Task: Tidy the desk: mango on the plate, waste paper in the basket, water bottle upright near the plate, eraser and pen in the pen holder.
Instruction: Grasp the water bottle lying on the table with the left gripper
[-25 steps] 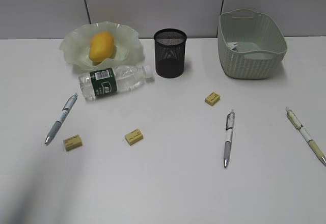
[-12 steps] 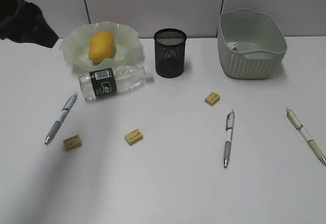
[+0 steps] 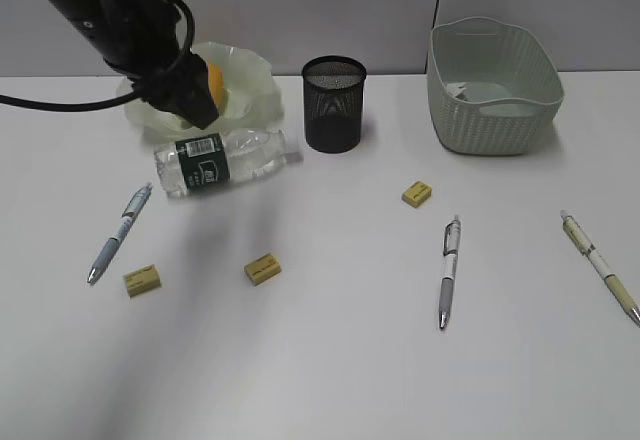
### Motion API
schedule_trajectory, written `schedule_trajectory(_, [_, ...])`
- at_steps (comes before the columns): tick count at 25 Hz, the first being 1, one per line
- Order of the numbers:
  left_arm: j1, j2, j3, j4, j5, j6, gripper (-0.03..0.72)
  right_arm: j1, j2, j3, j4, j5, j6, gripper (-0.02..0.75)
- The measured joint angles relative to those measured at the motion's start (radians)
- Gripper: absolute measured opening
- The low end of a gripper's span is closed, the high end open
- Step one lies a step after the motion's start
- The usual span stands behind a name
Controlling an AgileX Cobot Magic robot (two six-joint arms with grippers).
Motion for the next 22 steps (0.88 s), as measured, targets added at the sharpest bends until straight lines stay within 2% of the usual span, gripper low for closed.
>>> schedule_trajectory(3, [-0.008,0.08,-0.06,0.006,0.031,0.026,0.527,0.0,0.0,0.0,0.0,0.0,0.0,0.583])
schedule_trajectory(11, [-0.009,0.228,-0.186,0.105,0.079,0.036,0.567,0.0,0.0,0.0,0.0,0.0,0.0,0.583])
schedule_trajectory(22, [-0.009,0.314,-0.257,0.138,0.073,0.053,0.568,0.0,0.0,0.0,0.0,0.0,0.0,0.583])
